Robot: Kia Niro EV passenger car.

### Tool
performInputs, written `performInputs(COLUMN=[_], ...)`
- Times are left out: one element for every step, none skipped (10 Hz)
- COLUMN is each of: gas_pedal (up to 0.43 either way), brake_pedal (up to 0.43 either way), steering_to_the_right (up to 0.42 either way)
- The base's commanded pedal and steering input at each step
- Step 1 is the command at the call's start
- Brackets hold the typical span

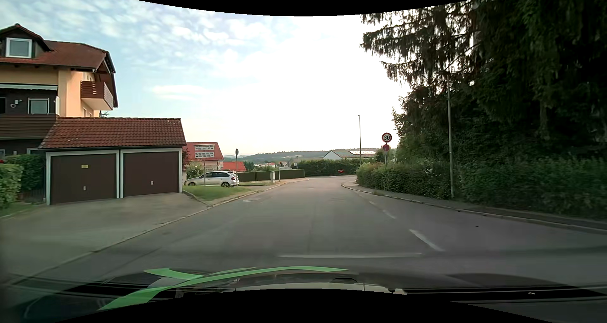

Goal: Follow the waypoints while adhering to traffic rules and regulations

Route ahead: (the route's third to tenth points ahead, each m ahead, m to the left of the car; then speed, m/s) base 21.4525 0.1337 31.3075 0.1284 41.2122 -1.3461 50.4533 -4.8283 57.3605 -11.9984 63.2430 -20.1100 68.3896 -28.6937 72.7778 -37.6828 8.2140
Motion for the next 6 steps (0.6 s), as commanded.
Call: performInputs(gas_pedal=[0.087,0.079,0.079,0.079,0.047,0.047], brake_pedal=[0.000,0.000,0.000,0.000,0.000,0.000], steering_to_the_right=[0.000,0.000,0.000,-0.001,0.000,0.000])
